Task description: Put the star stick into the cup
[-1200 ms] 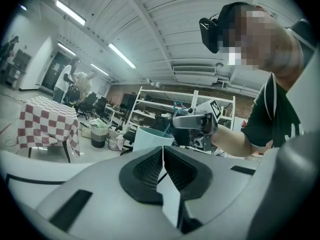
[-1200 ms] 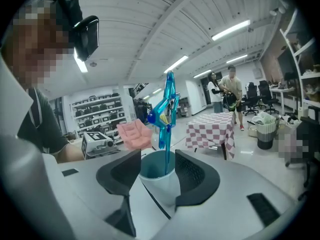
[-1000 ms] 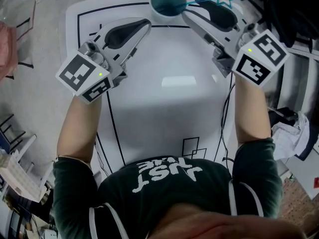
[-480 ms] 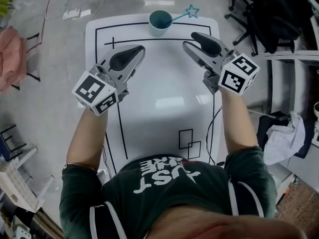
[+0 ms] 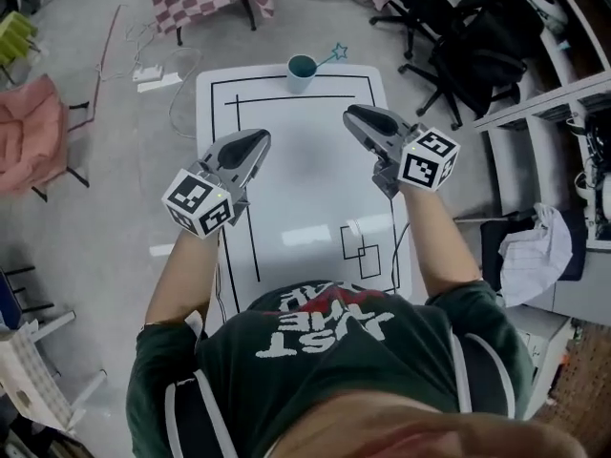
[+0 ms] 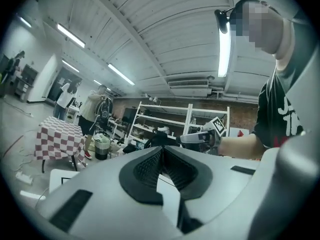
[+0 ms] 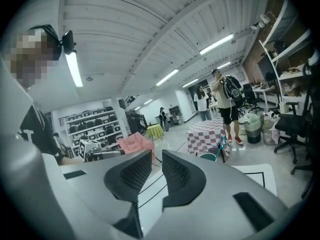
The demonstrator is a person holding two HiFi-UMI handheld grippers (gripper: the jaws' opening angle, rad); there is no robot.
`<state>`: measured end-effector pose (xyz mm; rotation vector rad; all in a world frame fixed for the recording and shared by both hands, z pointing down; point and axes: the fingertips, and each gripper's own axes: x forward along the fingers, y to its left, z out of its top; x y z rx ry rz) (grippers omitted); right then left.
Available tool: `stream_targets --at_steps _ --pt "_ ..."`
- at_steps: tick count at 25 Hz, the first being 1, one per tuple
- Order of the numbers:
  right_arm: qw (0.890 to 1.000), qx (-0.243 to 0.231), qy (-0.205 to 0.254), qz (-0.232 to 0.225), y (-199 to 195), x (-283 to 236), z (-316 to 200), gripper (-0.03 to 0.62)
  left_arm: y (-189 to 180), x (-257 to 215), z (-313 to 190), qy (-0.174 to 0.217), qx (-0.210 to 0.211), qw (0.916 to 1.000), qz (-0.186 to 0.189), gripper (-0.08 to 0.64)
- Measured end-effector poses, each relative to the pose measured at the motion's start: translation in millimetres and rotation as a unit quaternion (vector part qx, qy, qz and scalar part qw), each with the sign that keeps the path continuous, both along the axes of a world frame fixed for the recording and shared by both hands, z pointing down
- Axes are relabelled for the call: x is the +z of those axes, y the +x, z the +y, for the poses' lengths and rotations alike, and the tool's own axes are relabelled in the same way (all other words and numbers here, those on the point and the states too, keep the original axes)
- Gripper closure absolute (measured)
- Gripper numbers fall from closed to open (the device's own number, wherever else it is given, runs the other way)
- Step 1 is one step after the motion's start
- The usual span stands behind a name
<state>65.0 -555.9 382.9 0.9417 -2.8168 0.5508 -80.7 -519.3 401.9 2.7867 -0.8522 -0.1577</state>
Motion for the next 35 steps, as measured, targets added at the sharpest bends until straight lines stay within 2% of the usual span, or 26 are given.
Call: stream_targets --at_steps 7,12,15,23,29,35 --pt "0.999 0.023 0.021 0.006 -29 -59 83 0.532 -56 -51 83 0.012 -0.002 0.9997 0.021 0.540" --pt "0.999 0.022 0.037 0.006 -47 -93 141 0.538 -81 -75 142 0.013 0.001 0.9994 0.032 0.540" --pt "0.999 0.014 0.046 0.004 -44 -105 171 0.540 -85 -83 175 0.011 -0.002 0.9993 0.035 0.540" --pt "0.998 -0.014 0.056 -0.020 9 -121 231 0.541 -54 -91 245 0.001 -0.036 0.9992 0.019 0.541" --pt "0.996 -0.054 0.050 -0.044 59 -116 263 0.541 -9 -93 272 -0.001 -0.085 0.9963 0.012 0.541" --pt "0.993 -0.085 0.049 -0.058 91 -110 291 0.541 33 -96 295 -0.001 -0.104 0.9946 0.004 0.540"
